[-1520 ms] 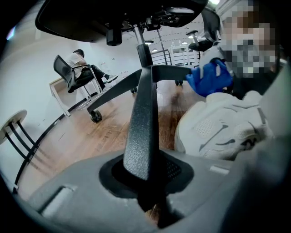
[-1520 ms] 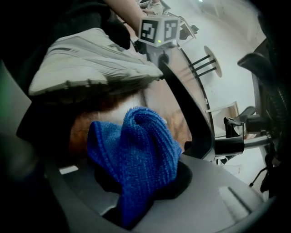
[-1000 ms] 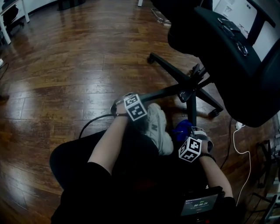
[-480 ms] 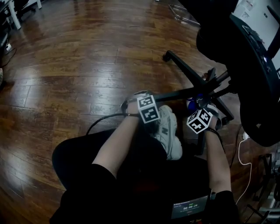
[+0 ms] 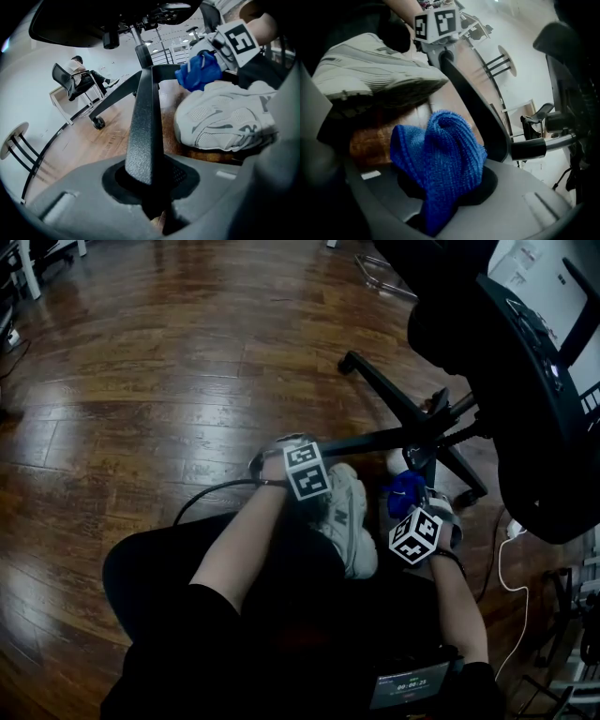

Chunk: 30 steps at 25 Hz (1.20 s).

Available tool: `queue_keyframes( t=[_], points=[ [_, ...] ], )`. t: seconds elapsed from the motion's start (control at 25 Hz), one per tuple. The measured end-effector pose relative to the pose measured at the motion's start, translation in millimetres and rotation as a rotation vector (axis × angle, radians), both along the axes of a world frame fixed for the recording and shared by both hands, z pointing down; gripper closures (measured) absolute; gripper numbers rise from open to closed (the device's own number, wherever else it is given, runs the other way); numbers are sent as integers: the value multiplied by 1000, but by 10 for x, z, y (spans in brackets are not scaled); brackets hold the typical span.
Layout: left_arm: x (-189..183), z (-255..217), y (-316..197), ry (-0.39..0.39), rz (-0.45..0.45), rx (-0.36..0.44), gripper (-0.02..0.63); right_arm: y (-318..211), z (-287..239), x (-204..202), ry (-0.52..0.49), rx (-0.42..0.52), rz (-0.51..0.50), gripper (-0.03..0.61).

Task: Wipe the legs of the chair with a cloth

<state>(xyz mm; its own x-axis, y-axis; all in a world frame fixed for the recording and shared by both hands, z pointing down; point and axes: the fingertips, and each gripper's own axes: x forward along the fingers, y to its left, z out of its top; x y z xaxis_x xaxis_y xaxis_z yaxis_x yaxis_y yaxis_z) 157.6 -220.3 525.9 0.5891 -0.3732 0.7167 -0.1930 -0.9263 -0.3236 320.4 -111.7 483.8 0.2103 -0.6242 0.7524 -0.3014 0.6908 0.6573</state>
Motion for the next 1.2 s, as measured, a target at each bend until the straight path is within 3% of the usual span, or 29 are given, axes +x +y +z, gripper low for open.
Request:
queue_keyframes(
  t=[0.28,0.52,0.88,1.2],
  points=[
    [2,8,-3,4,-11,-6,531,858,212,-122,-65,-118,0,478],
    [7,-3,3,6,-15,-11,531,987,253,-123,-60,-132,9,479],
    [6,-11,-7,1,-10,-10,531,403,119,-24,-42,-62,30,479],
    [11,2,-18,-15,-3,9,532,-573,-158,127,-4,102,36,479]
  ],
)
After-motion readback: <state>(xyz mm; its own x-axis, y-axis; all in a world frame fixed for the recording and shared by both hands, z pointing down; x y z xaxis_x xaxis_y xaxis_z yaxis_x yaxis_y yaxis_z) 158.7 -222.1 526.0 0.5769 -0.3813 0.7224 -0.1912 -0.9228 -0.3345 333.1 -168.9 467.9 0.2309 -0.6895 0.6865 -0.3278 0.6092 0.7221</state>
